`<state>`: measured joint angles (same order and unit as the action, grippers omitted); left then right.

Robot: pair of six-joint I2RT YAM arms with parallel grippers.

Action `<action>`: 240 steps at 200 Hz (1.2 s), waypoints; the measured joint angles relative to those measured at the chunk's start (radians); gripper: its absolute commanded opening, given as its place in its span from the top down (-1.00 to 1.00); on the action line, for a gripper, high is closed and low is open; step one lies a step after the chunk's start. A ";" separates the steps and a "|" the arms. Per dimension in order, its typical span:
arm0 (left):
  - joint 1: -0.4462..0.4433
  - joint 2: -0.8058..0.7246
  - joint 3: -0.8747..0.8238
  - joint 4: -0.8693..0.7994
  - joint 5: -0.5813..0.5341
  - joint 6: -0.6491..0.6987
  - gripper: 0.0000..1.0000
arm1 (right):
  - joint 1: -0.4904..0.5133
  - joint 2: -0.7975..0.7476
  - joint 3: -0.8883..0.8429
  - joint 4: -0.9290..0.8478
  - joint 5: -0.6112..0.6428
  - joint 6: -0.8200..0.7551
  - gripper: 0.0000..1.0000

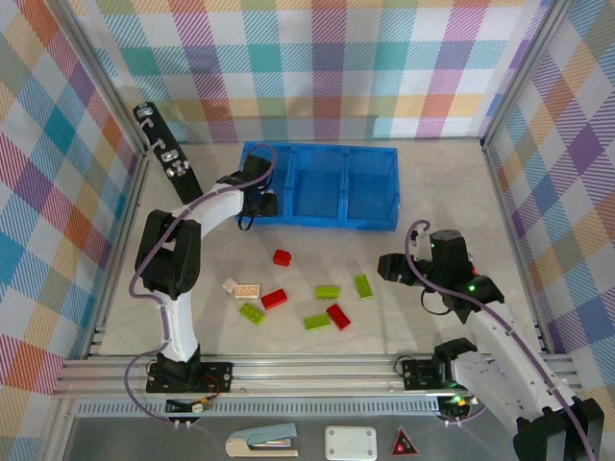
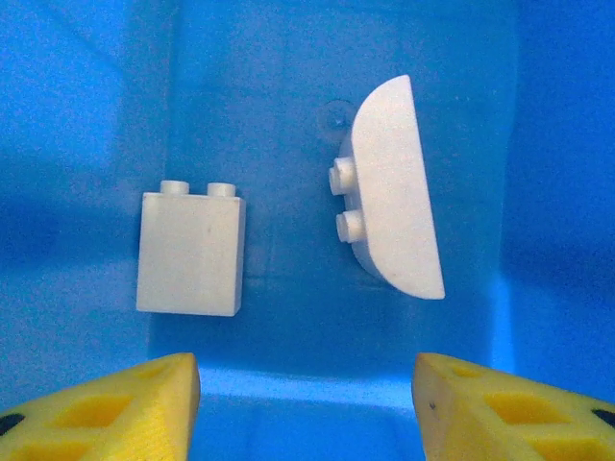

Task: Sort the legos into containers by color
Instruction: Place the lego in the container.

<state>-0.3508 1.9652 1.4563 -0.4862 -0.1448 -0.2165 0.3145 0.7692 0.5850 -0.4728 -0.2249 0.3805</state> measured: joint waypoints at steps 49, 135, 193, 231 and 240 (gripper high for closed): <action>-0.007 -0.044 -0.054 0.029 0.013 -0.025 -0.21 | 0.000 -0.009 0.000 0.000 0.000 0.000 -0.40; -0.035 -0.084 -0.096 0.042 0.014 -0.053 -0.21 | 0.000 -0.037 0.000 -0.003 0.000 0.000 -0.40; -0.046 -0.143 -0.119 0.030 0.014 -0.056 -0.21 | 0.000 -0.029 0.000 -0.011 0.001 0.008 -0.38; -0.046 -0.214 -0.119 0.006 0.037 -0.055 -0.21 | 0.005 0.027 0.001 -0.022 0.008 0.024 -0.37; -0.044 -0.235 -0.119 -0.003 0.045 -0.055 -0.21 | 0.011 0.043 0.004 -0.024 0.013 0.028 -0.37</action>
<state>-0.3950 1.7298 1.3373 -0.4892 -0.1001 -0.2710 0.3256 0.8127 0.5888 -0.4969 -0.2123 0.4084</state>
